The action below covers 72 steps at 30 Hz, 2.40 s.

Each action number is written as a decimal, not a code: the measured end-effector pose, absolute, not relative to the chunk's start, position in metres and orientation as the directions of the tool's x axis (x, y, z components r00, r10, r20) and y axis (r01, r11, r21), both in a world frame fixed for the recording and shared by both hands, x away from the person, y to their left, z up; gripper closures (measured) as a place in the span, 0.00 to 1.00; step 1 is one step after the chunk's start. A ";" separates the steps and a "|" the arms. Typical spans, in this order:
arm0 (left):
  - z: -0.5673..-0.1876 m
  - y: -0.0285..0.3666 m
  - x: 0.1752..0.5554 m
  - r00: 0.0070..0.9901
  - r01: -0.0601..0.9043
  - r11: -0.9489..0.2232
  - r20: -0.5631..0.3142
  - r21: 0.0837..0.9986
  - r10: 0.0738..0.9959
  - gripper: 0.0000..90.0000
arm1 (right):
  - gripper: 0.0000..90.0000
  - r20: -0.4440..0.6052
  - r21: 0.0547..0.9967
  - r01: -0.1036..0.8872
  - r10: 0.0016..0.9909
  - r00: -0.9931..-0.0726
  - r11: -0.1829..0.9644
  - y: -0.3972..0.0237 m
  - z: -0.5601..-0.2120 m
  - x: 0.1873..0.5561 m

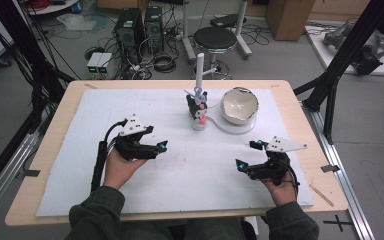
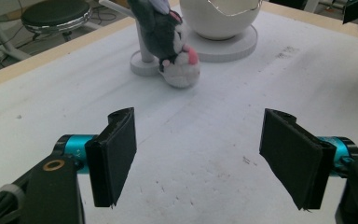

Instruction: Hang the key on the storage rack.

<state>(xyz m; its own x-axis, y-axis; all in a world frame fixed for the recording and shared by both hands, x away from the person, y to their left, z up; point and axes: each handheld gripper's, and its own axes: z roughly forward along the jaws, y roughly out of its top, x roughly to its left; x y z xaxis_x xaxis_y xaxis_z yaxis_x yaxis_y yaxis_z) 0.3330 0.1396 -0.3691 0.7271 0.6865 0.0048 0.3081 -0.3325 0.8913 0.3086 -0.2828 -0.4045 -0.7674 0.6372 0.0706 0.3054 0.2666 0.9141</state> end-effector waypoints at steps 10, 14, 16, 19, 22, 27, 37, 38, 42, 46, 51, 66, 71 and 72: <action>-0.368 0.143 0.324 0.740 0.295 -0.354 0.022 0.888 0.672 0.28 | 0.11 0.074 0.913 0.310 0.640 -0.764 0.264 -0.283 -0.404 0.308; -0.369 0.146 0.322 0.743 0.297 -0.361 0.024 0.884 0.669 0.27 | 0.11 0.073 0.913 0.310 0.641 -0.764 0.265 -0.283 -0.404 0.308; -0.368 0.148 0.320 0.745 0.297 -0.363 0.023 0.883 0.666 0.27 | 0.11 0.075 0.913 0.311 0.641 -0.764 0.264 -0.283 -0.404 0.308; -0.368 0.150 0.316 0.750 0.292 -0.367 0.027 0.884 0.661 0.26 | 0.11 0.074 0.914 0.310 0.642 -0.763 0.263 -0.283 -0.404 0.308; -0.369 0.153 0.313 0.755 0.288 -0.373 0.030 0.882 0.655 0.26 | 0.11 0.068 0.916 0.304 0.643 -0.763 0.263 -0.283 -0.404 0.308; -0.372 0.159 0.306 0.760 0.289 -0.382 0.032 0.878 0.649 0.26 | 0.11 0.070 0.915 0.306 0.644 -0.762 0.262 -0.284 -0.404 0.308; -0.375 0.172 0.294 0.751 0.294 -0.379 0.032 0.877 0.659 0.26 | 0.11 0.070 0.916 0.307 0.647 -0.760 0.260 -0.284 -0.404 0.308; -0.375 0.173 0.293 0.754 0.293 -0.381 0.033 0.877 0.656 0.26 | 0.11 0.068 0.916 0.304 0.647 -0.759 0.260 -0.284 -0.404 0.308; -0.375 0.177 0.289 0.750 0.290 -0.371 0.032 0.882 0.660 0.26 | 0.11 0.077 0.914 0.314 0.650 -0.756 0.258 -0.284 -0.404 0.307; -0.375 0.183 0.285 0.749 0.290 -0.371 0.032 0.882 0.662 0.26 | 0.11 0.071 0.915 0.309 0.650 -0.757 0.260 -0.284 -0.404 0.307; -0.375 0.188 0.280 0.747 0.287 -0.365 0.031 0.885 0.664 0.26 | 0.11 0.073 0.914 0.311 0.652 -0.755 0.259 -0.284 -0.404 0.307; -0.382 0.203 0.267 0.725 0.298 -0.343 0.023 0.891 0.688 0.26 | 0.11 0.062 0.917 0.301 0.653 -0.755 0.260 -0.284 -0.404 0.308; -0.383 0.207 0.262 0.720 0.294 -0.339 0.026 0.894 0.694 0.26 | 0.11 0.070 0.915 0.311 0.656 -0.751 0.258 -0.285 -0.404 0.307; -0.383 0.208 0.261 0.717 0.292 -0.340 0.031 0.894 0.696 0.26 | 0.11 0.067 0.915 0.309 0.658 -0.750 0.258 -0.285 -0.404 0.307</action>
<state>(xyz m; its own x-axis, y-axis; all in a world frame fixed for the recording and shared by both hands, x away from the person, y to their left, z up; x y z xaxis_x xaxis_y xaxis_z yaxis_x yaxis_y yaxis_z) 0.2613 0.2080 -0.3833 0.7169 0.6965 0.0306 0.2922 -0.3400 0.8939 0.3075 -0.2851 -0.4044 -0.7503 0.6577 0.0674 0.3088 0.2585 0.9153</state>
